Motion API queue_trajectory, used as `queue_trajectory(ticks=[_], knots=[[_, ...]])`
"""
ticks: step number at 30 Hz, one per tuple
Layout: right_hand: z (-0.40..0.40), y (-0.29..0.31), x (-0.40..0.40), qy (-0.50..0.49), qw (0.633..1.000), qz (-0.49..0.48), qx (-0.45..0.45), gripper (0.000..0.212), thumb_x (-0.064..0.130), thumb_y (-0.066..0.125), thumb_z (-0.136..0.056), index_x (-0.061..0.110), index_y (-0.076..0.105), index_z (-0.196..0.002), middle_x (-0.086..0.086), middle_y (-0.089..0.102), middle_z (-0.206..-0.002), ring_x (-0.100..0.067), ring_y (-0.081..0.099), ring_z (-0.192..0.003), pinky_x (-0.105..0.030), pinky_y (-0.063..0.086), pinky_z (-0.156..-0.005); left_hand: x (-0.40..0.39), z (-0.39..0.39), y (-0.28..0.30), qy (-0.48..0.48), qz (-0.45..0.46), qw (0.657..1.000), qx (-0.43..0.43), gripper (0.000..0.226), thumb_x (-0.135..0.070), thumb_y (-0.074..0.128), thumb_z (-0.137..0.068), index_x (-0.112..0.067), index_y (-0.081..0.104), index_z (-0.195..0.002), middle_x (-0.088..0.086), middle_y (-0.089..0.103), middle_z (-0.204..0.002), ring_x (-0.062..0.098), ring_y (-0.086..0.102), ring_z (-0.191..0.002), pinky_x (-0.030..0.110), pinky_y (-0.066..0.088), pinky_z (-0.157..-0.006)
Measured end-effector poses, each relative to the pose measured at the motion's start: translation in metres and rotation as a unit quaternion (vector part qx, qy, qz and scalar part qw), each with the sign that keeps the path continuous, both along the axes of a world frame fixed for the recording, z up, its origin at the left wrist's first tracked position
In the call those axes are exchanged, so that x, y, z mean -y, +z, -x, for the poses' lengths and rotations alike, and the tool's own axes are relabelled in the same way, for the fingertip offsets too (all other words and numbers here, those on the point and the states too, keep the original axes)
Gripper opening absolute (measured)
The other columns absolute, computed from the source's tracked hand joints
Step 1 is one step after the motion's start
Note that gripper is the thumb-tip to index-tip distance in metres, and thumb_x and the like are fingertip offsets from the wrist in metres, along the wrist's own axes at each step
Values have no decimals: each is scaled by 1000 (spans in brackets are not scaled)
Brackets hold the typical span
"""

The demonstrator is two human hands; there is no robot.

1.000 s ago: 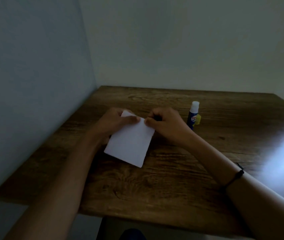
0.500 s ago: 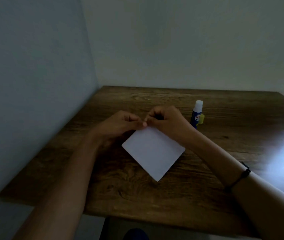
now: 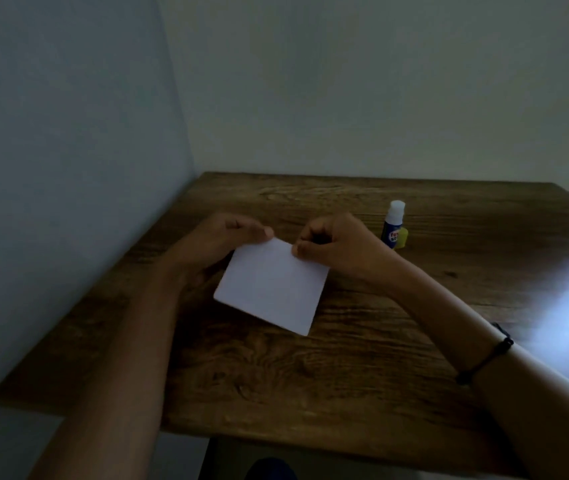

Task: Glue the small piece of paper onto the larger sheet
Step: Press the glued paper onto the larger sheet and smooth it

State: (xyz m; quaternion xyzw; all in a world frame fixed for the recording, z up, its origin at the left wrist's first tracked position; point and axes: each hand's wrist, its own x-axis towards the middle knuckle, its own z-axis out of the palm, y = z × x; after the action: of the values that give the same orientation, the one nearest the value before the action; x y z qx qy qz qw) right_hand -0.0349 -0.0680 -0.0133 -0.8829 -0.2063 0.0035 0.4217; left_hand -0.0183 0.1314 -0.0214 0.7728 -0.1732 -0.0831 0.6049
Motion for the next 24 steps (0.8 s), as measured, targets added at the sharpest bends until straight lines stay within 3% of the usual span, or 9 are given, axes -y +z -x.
queue_trajectory(ticks=[5, 8, 12, 15, 17, 20, 24], knots=[[4, -1, -6, 35, 998, 38, 29, 12, 23, 60, -84, 27, 60, -73, 15, 59, -73, 12, 54, -63, -5, 39, -53, 6, 3, 3, -62, -130, 989, 29, 8, -22, 67, -74, -22, 72, -68, -9, 71, -69, 5, 65, -66, 18, 50, -58], [3, 0, -6, 22, 1000, 1, 15, 12, 21, 59, -84, 24, 62, -73, 13, 61, -73, 7, 55, -65, -11, 39, -59, 1, 2, 2, -25, -92, 995, 39, 7, -21, 69, -72, -23, 72, -67, -8, 72, -71, 8, 65, -69, 29, 49, -67], [0, 1, -1, -5, 1000, -20, -4, 11, 22, 57, -86, 22, 62, -76, 8, 63, -78, -6, 57, -72, -24, 43, -67, 0, 0, 2, 39, -7, 998, 38, 13, -18, 68, -71, -24, 70, -59, -8, 70, -62, 6, 63, -60, 25, 48, -59], [-1, 1, -1, -43, 997, -54, 19, 13, 24, 57, -86, 24, 61, -74, 8, 62, -76, -7, 59, -72, -22, 43, -64, -6, 3, 3, -26, -70, 997, 18, 17, -11, 66, -73, -22, 71, -62, -8, 70, -64, 4, 63, -63, 21, 49, -60], [-1, 0, -3, -46, 997, -51, 45, 17, 24, 58, -85, 31, 60, -69, 13, 61, -73, 0, 59, -68, -15, 41, -58, -4, 8, 1, -114, -131, 984, -31, 6, -17, 67, -73, -18, 73, -73, -5, 73, -74, 8, 66, -72, 23, 53, -63], [2, -2, -8, -17, 998, -22, 57, 17, 26, 60, -83, 34, 60, -68, 16, 61, -69, 10, 56, -62, -5, 38, -51, 6, 10, -1, -112, -89, 988, -56, 29, -37, 67, -68, -16, 72, -87, 2, 74, -88, 16, 68, -82, 24, 55, -67], [2, -3, -9, -21, 996, -38, 78, 9, 26, 64, -81, 26, 68, -73, 15, 62, -70, 12, 54, -63, -2, 39, -54, 18, 12, 2, -53, -71, 996, 21, 21, -40, 63, -68, -21, 72, -71, -4, 72, -70, 13, 64, -67, 22, 47, -58]])
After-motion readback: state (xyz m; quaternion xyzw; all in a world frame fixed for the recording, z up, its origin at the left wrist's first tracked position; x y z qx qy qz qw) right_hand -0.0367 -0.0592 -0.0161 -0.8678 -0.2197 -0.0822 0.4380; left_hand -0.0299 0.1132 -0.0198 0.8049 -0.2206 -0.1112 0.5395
